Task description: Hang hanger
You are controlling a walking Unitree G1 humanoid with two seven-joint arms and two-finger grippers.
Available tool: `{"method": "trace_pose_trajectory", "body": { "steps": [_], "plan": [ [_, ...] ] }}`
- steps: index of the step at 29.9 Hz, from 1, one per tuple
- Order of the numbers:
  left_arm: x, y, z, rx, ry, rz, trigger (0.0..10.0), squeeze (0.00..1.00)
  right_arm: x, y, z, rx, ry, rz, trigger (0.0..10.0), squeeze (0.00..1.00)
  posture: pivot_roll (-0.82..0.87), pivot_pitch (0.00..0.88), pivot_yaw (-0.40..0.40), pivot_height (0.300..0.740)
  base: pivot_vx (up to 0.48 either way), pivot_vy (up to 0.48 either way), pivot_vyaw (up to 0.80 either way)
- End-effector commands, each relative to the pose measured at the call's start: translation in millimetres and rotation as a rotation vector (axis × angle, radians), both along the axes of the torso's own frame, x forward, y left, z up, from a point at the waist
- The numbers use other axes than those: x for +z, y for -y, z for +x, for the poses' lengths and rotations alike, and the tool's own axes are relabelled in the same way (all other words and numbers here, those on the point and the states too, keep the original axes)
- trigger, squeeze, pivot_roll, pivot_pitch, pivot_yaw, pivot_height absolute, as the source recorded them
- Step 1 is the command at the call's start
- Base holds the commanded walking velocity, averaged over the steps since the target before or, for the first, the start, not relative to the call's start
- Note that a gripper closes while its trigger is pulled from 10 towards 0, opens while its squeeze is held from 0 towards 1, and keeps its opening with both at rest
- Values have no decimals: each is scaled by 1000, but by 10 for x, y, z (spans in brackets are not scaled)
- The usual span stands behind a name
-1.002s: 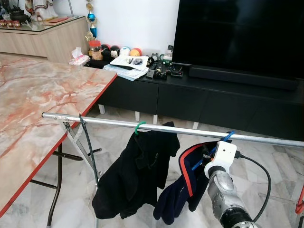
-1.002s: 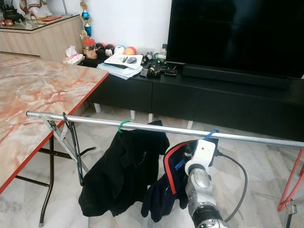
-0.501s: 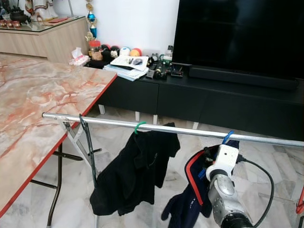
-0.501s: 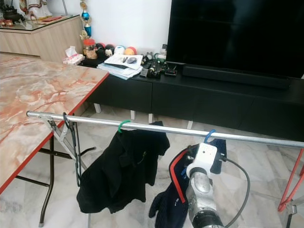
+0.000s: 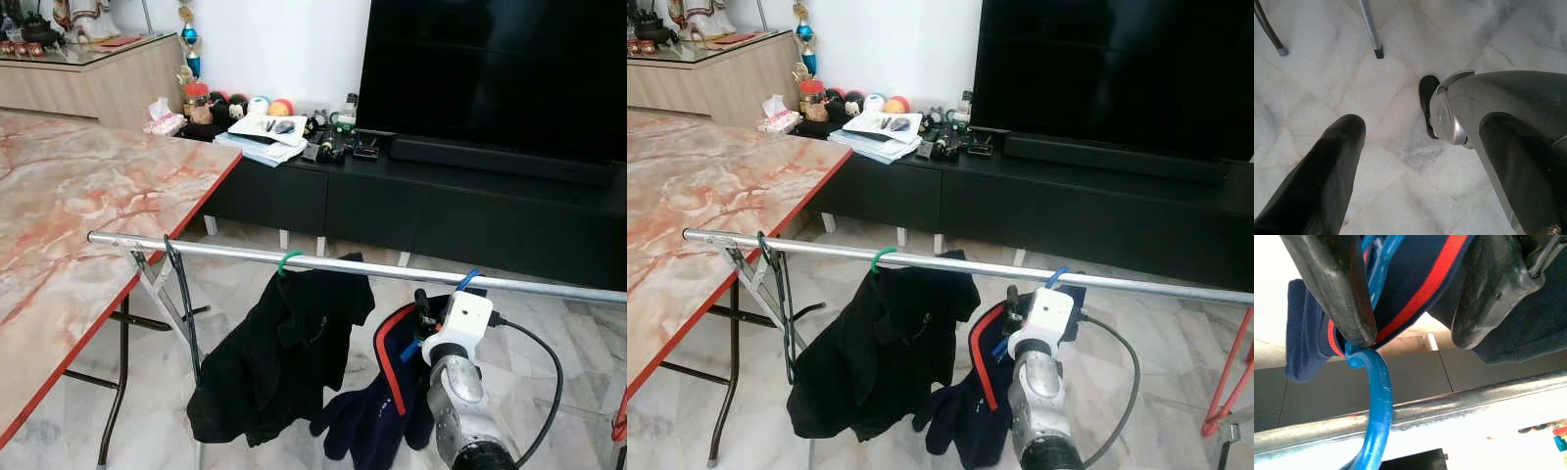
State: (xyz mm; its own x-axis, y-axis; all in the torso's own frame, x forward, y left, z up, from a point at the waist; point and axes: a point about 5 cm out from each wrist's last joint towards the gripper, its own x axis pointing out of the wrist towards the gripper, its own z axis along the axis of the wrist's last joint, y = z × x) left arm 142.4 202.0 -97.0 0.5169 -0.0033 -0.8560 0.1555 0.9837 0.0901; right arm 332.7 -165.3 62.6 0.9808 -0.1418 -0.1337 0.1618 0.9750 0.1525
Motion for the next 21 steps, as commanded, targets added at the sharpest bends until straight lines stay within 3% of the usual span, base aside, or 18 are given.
{"method": "trace_pose_trajectory", "body": {
  "steps": [1, 13, 21],
  "plan": [
    [-51, 130, -87, -40, -44, -47, 10000, 0, -13, -15, -9, 16, -9, -11, 10000, 12, 201, 5, -14, 740, 0, 0, 0],
    [-52, 120, -95, -53, -48, -39, 10000, 0, -46, 104, -51, -78, -19, -2, 10000, 0, 202, 4, -12, 740, 0, 0, 0],
    [-52, 126, -93, -61, -47, -39, 10000, 0, -120, 62, -108, -64, -39, 10, 10000, 0, 201, 3, -12, 740, 0, 0, 0]
  ]
}}
